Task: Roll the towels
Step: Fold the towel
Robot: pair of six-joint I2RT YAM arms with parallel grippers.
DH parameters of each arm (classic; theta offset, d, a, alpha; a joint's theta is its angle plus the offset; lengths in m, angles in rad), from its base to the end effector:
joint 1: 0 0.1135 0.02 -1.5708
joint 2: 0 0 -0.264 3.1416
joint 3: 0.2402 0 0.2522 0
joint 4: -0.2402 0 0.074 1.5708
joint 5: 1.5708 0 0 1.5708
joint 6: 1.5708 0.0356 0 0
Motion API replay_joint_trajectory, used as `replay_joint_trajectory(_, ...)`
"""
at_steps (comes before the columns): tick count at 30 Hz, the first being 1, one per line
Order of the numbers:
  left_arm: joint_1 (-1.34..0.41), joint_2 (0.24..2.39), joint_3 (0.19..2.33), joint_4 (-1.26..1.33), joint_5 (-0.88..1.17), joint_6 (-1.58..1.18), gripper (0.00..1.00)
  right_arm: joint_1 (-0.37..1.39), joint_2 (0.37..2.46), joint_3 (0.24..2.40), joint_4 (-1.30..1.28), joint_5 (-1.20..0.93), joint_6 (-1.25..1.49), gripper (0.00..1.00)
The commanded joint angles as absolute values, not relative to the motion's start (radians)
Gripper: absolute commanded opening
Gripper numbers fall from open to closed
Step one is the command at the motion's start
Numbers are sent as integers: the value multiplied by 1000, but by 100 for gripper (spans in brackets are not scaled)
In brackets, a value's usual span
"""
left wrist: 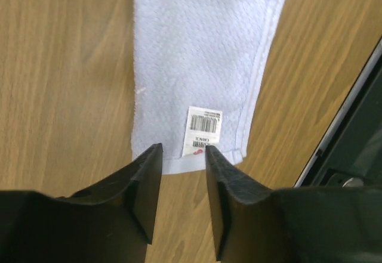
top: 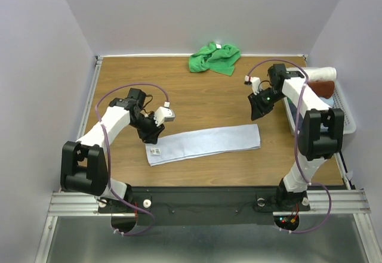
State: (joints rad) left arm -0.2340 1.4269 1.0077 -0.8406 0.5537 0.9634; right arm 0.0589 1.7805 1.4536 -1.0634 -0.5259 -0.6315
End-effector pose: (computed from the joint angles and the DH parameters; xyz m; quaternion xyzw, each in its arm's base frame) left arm 0.2507 -0.0790 0.2306 0.5705 0.7612 -0.1991 0.2355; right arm 0.3434 0.0381 0.2468 -0.3475 0.8970 0.2238 0.1566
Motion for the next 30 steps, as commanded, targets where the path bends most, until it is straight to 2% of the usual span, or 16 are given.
replay_joint_trajectory(1,-235,1445,976,-749,581,856,40,81,1838,1450,-1063,-531,-604,31)
replay_joint_trajectory(9,-233,1560,893,-578,407,752,24,91,1917,1338,-948,-404,-588,27)
replay_joint_trajectory(15,-216,1664,962,-486,269,701,20,118,1898,1264,-937,-399,-581,25)
replay_joint_trajectory(18,-206,1764,1070,-463,222,696,19,161,1881,1206,-927,-402,-559,25)
replay_joint_trajectory(22,-202,1963,1309,-475,203,678,19,280,1871,1151,-914,-495,-500,25)
replay_joint_trajectory(26,-195,2172,1733,-564,172,650,22,380,1871,1123,-874,-552,-424,30)
replay_joint_trajectory(29,-184,2295,2007,-621,169,624,30,416,1873,1127,-868,-627,-382,32)
replay_joint_trajectory(30,-181,2315,2067,-633,179,617,37,425,1868,1131,-868,-647,-367,33)
